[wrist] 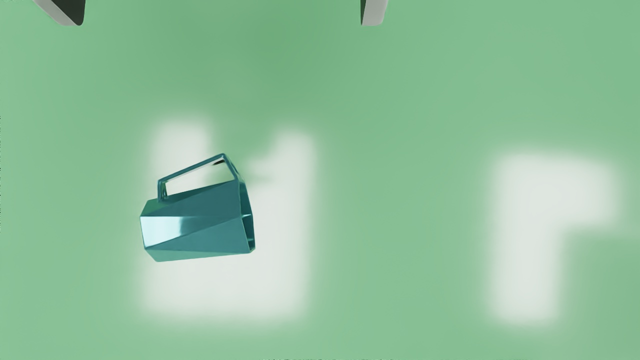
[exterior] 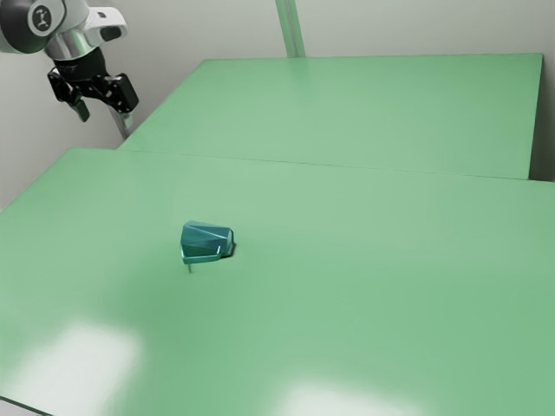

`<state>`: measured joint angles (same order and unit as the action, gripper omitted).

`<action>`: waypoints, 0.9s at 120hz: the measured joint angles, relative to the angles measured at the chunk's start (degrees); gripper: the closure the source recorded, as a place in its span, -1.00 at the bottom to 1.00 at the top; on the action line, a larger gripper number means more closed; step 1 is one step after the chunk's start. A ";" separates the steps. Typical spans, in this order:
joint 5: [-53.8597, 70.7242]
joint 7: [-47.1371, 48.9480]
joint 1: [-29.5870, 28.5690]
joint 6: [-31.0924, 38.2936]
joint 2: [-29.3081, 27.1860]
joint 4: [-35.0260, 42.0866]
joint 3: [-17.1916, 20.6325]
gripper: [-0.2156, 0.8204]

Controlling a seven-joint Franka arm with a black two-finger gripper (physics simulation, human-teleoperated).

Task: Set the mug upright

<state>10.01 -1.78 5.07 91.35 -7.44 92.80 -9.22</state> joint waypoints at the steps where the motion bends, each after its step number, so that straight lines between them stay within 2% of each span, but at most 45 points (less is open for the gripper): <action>1: -0.01 -0.06 0.00 0.02 0.00 0.02 0.01 -0.58; 53: -2.49 -2.17 -0.71 3.99 1.98 3.56 -0.35 -0.58; 79: -14.99 -1.45 -5.38 5.75 5.03 11.61 -1.73 -0.58; 108: -25.75 -0.67 -12.11 6.44 11.36 14.72 -2.04 -0.58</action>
<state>-15.74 -2.45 -7.04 97.79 3.92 107.52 -11.25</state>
